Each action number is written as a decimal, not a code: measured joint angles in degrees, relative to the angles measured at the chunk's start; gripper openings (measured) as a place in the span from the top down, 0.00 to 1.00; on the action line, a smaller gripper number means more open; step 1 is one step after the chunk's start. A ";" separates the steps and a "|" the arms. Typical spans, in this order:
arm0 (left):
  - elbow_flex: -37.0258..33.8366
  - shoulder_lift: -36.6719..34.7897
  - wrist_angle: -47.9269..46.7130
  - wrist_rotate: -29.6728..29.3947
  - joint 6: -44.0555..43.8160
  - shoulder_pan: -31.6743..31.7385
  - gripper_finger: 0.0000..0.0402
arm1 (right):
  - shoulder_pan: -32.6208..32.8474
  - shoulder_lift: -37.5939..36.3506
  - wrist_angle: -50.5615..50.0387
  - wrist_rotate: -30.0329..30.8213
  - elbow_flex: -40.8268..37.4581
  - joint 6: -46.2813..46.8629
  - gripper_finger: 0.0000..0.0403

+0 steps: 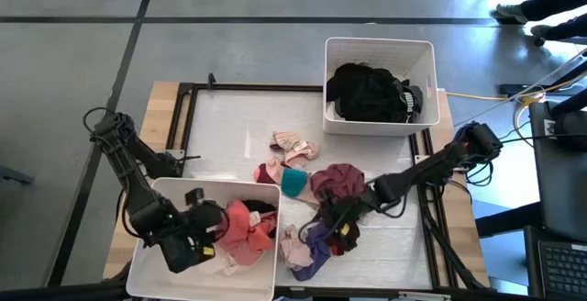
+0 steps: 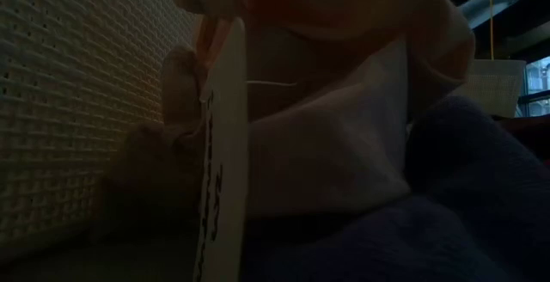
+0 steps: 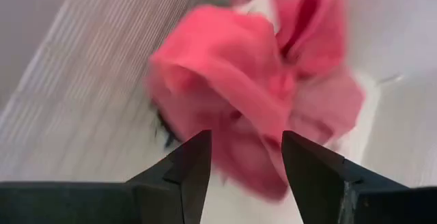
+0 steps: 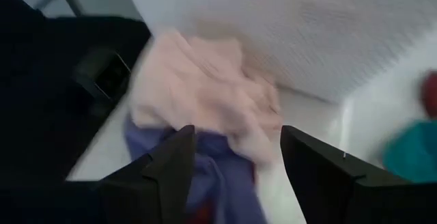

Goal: Sort clothes
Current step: Put the pink underwear into the bottom white laundry bin

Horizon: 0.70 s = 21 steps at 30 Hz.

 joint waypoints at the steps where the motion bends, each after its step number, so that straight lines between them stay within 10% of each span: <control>1: 0.00 0.00 -1.35 1.22 -2.45 -0.36 0.58 | 0.47 0.52 1.46 -0.01 0.00 0.50 0.46; 21: -0.02 -0.02 -2.84 -0.14 -9.15 -2.37 0.58 | 5.47 18.78 25.41 1.13 2.84 4.40 0.46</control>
